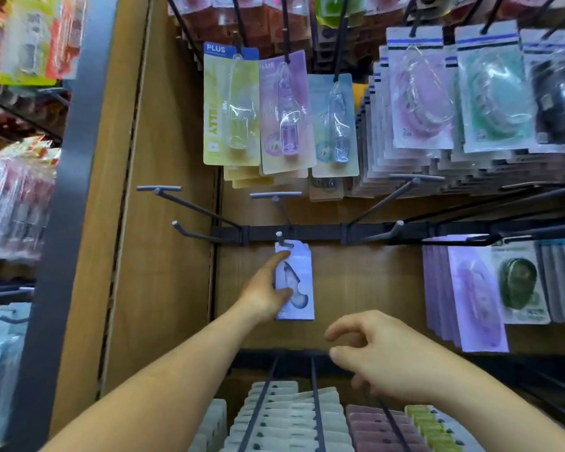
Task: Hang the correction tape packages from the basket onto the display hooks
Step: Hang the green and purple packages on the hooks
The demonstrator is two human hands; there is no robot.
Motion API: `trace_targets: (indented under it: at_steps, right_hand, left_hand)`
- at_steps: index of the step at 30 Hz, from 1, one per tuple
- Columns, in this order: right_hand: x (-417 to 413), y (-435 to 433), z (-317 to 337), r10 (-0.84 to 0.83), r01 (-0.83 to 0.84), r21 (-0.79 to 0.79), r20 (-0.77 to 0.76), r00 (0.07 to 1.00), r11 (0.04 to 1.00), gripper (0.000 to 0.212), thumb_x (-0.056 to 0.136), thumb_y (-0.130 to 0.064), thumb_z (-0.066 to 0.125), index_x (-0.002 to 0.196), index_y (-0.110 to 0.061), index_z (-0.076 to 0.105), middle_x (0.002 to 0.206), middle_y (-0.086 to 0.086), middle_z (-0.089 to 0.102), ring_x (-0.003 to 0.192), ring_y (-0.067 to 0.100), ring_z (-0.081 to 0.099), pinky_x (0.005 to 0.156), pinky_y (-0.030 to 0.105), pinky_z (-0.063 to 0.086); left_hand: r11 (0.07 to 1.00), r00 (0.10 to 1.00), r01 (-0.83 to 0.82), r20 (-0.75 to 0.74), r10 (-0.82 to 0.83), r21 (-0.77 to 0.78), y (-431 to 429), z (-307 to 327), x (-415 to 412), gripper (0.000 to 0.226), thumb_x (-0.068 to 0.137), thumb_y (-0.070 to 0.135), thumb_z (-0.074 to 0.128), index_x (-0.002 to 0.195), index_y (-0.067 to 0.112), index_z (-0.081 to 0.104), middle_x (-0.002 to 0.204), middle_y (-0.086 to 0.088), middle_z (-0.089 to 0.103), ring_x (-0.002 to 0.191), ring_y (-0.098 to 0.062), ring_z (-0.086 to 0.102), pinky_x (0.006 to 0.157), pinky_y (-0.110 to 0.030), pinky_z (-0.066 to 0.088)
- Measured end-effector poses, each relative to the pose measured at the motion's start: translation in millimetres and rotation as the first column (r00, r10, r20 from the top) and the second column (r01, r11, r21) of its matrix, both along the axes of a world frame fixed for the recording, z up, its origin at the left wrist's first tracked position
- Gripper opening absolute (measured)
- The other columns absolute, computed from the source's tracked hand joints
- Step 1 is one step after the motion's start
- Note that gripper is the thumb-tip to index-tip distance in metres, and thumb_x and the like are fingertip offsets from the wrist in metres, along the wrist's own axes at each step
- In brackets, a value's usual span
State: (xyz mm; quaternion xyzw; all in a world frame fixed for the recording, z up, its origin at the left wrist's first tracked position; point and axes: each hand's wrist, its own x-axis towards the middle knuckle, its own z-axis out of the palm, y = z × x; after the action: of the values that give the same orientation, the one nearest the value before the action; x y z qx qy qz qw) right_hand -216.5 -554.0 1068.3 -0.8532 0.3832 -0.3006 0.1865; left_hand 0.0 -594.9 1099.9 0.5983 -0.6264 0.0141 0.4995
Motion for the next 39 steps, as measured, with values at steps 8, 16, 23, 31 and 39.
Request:
trace_targets:
  at_steps: [8,16,23,31,39]
  right_hand:
    - [-10,9,-11,0.029,-0.055,-0.288,-0.096,0.995,0.956,0.032,0.096,-0.037,0.054,0.128,-0.037,0.059,0.097,-0.016,0.063,0.089,0.002,0.059,0.083,0.021,0.050]
    - [-12,59,-22,0.307,-0.281,-0.449,-0.016,0.952,0.848,0.022,0.097,-0.033,0.056,0.117,-0.035,0.066,0.088,-0.015,0.068,0.086,0.003,0.061,0.084,0.030,0.052]
    - [-16,120,-88,0.586,-0.608,-0.440,-0.203,0.785,0.661,0.022,0.098,-0.035,0.054,0.117,-0.035,0.064,0.081,-0.014,0.066,0.079,0.007,0.058,0.071,0.027,0.048]
    - [-3,157,-244,0.666,-0.815,-0.070,-0.538,0.517,0.576,0.031,0.102,-0.037,0.047,0.132,-0.031,0.053,0.098,-0.004,0.068,0.089,0.016,0.061,0.084,0.038,0.052]
    - [3,219,-402,0.751,-0.749,0.310,-0.557,0.355,0.585,0.034,0.101,-0.031,0.052,0.134,-0.027,0.056,0.110,-0.006,0.067,0.100,0.014,0.061,0.085,0.029,0.049]
  left_hand:
    - [0.974,0.968,-0.221,0.135,0.213,0.046,48,-5,-4,0.044,0.093,0.006,0.053,0.131,0.028,0.057,0.117,0.001,0.061,0.097,-0.018,0.060,0.067,-0.020,0.045]
    - [0.931,0.948,-0.302,0.041,0.317,-0.205,183,-61,-44,0.026,0.092,0.013,0.055,0.090,0.031,0.073,0.073,0.010,0.071,0.069,-0.005,0.065,0.068,-0.029,0.055]
    - [0.847,0.856,-0.514,-0.019,0.517,-0.138,296,-166,-86,0.028,0.085,0.011,0.060,0.073,0.032,0.073,0.060,0.005,0.066,0.048,-0.008,0.053,0.050,-0.023,0.043]
    - [0.553,0.620,-0.765,0.142,0.772,0.330,419,-322,-129,0.026,0.088,0.013,0.056,0.096,0.027,0.077,0.081,0.006,0.073,0.074,-0.009,0.065,0.075,-0.030,0.053]
    - [0.238,0.495,-0.719,0.240,0.835,0.653,539,-456,-155,0.027,0.093,0.020,0.051,0.109,0.028,0.072,0.104,0.008,0.072,0.098,-0.017,0.065,0.085,-0.029,0.047]
